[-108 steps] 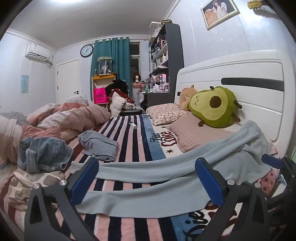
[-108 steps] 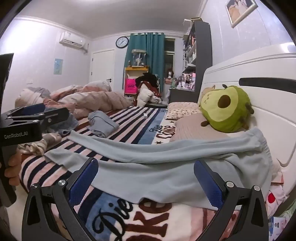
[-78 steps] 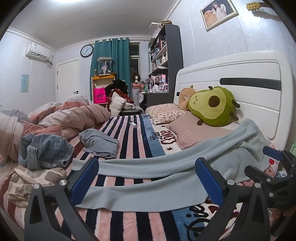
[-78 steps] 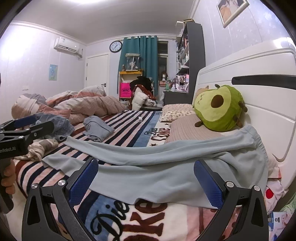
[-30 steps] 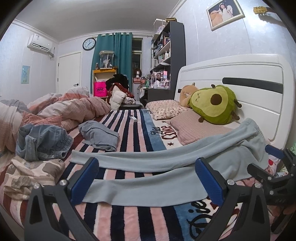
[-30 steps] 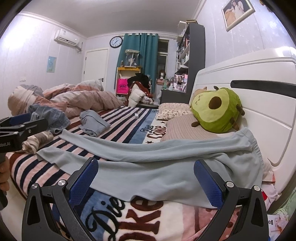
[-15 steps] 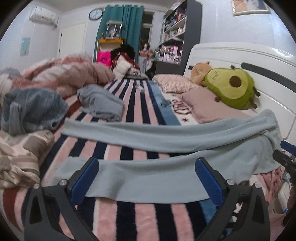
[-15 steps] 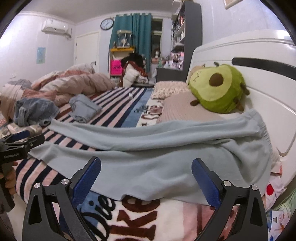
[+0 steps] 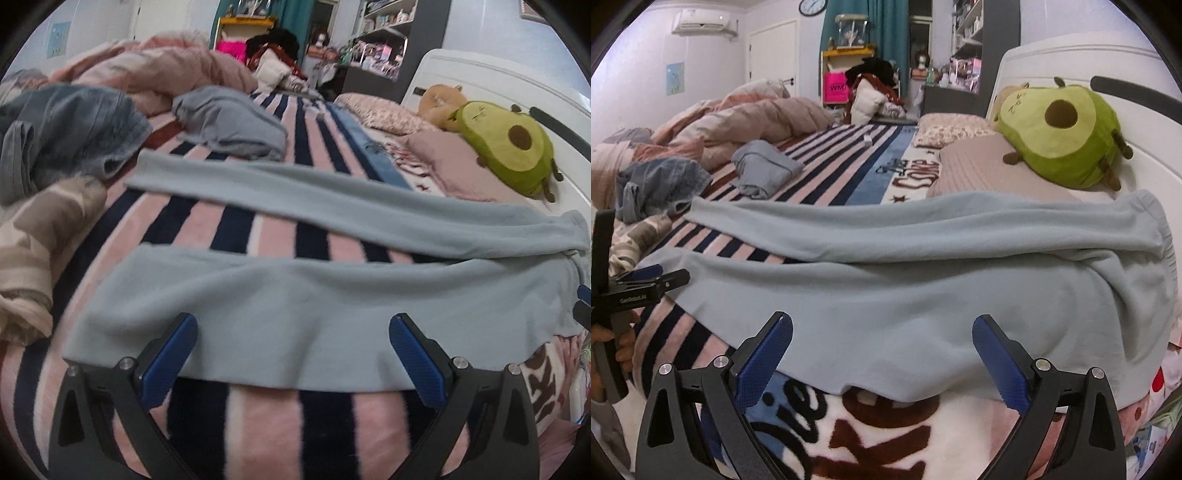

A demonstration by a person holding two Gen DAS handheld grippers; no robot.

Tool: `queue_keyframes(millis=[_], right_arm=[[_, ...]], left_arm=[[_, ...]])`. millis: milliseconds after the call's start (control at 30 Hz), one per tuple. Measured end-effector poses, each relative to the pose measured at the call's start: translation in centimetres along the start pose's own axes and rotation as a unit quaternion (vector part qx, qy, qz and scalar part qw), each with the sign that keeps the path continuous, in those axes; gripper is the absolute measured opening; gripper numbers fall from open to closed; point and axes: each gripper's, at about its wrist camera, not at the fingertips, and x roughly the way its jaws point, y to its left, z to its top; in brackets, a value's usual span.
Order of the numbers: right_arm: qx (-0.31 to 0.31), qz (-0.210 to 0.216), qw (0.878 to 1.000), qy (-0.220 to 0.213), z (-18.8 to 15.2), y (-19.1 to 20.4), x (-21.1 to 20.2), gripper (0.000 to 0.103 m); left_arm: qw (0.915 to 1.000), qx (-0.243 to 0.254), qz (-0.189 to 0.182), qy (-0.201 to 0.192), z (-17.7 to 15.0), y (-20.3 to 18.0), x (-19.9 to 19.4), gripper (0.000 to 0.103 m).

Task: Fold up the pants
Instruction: 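Lower both tools and grasp the sweatpants leg hems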

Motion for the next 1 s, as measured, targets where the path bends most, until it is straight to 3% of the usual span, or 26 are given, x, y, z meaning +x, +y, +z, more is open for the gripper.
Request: queue_keyframes(millis=[233,300,400,567,633,767,867,1000], right_arm=[[0.021,0.021,1.0,0.008,1.5,0.6,1.8,0.096],[0.029,-0.001,1.0,0.0,1.6,-1.0,1.6,0.096],[0.032,-0.051,0.998,0.022,0.8,-4.1,1.5,0.096],[0.127,-0.034,0.99,0.056,-2.1,-10.2,0.7,0.095],[0.17,-0.024,0.983,0.068,-3.5,-12.1,0.6,0.087],[0.231,0.002,0.97,0.082,-5.4,-14.4,1.3,0.08],[0.239,0.005,0.968,0.075,-5.8,-14.7,0.9,0.077],[0.246,0.004,0.967,0.072,-6.3,-14.6,0.4,0.077]], left_arm=[[0.9993,-0.008,-0.013,0.035,-1.5,1.4,0.2,0.102],[0.9991,-0.011,-0.014,0.039,-1.7,1.6,-0.2,0.102],[0.9986,-0.015,-0.018,0.047,-2.1,2.1,-0.7,0.102],[0.9983,-0.033,-0.023,0.043,-2.2,2.6,-0.4,0.102],[0.9984,-0.042,-0.025,0.029,-1.8,2.6,-0.1,0.102],[0.9982,-0.055,-0.016,0.018,-0.7,2.7,0.9,0.102],[0.9976,-0.068,-0.009,0.012,-0.1,2.6,1.2,0.095],[0.9983,-0.056,0.013,0.012,0.2,2.1,1.7,0.074]])
